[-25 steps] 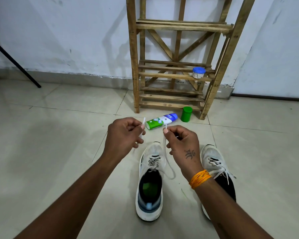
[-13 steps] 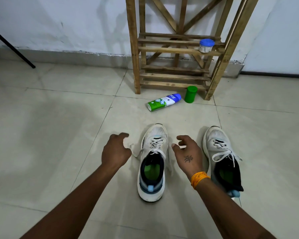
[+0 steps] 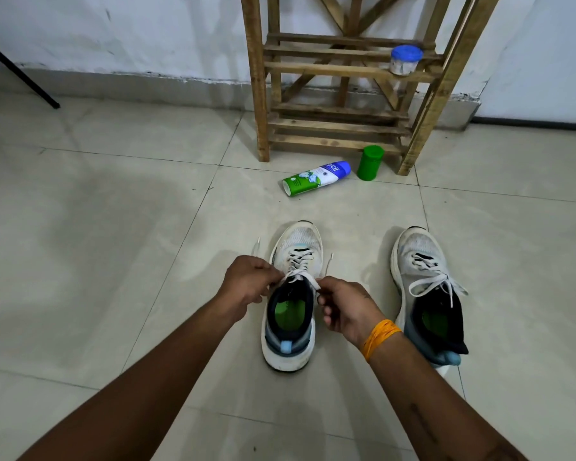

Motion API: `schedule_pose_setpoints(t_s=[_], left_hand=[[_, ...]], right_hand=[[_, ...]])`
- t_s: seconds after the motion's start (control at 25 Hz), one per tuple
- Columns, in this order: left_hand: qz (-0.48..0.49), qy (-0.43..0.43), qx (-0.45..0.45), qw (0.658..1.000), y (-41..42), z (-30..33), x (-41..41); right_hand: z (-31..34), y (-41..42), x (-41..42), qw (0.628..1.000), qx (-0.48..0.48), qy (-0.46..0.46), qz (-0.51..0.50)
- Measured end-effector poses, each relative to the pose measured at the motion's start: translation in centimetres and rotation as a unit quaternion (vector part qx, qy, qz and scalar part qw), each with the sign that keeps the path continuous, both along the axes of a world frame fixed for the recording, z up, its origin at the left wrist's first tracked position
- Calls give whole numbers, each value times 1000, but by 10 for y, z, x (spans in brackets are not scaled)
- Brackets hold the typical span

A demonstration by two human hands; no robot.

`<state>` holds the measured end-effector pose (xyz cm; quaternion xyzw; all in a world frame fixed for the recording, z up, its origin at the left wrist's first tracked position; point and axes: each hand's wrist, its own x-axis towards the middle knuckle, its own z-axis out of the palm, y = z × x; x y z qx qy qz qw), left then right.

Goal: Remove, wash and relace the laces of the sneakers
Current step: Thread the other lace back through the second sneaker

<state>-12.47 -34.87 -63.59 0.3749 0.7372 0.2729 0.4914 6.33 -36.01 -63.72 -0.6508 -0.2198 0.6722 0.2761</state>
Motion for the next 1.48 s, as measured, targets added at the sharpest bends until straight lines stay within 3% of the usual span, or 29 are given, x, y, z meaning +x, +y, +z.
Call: schedule_pose_setpoints(t_s=[0.12, 0.28, 0.44, 0.56, 0.64, 0.72, 0.8, 0.88, 0.96, 1.04, 1.12, 1.24, 1.28, 1.36, 1.48], left_hand=[[41, -96, 36, 994, -3, 11, 1], [124, -305, 16, 944, -5, 27, -4], [63, -292, -12, 954, -3, 50, -22], [-19, -86, 40, 995, -1, 66, -29], [-94, 103, 97, 985, 1, 74, -29], [-186, 291, 117, 931, 0, 79, -25], [-248, 426, 111, 863, -3, 81, -19], [-280, 480, 105, 825, -5, 82, -15], [-300, 497, 89, 810, -6, 80, -14], [-296, 471, 78, 827, -6, 77, -15], [-243, 386, 70, 887, -3, 72, -17], [-87, 102, 40, 990, -2, 69, -12], [-48, 3, 28, 998, -3, 68, -8], [-8, -108, 12, 994, -3, 65, 1], [-37, -151, -16, 988, -3, 61, 10]], right_hand=[[8, 3, 1, 996, 67, 20, -64], [34, 3, 7, 982, 173, 63, -52], [55, 6, 8, 967, 252, -24, 34], [58, 6, 7, 930, 325, -137, 106], [56, 8, 7, 872, 390, -252, 158], [57, 9, 7, 824, 429, -314, 195], [59, 7, 9, 790, 467, -328, 225], [60, 5, 10, 754, 508, -336, 247], [63, 3, 11, 735, 526, -348, 250], [70, 2, 11, 717, 513, -384, 275], [78, 1, 11, 686, 487, -428, 331], [90, -1, 10, 662, 469, -420, 406], [92, -1, 9, 671, 467, -394, 419], [93, -1, 2, 728, 454, -301, 416], [86, 2, -7, 818, 426, -157, 353]])
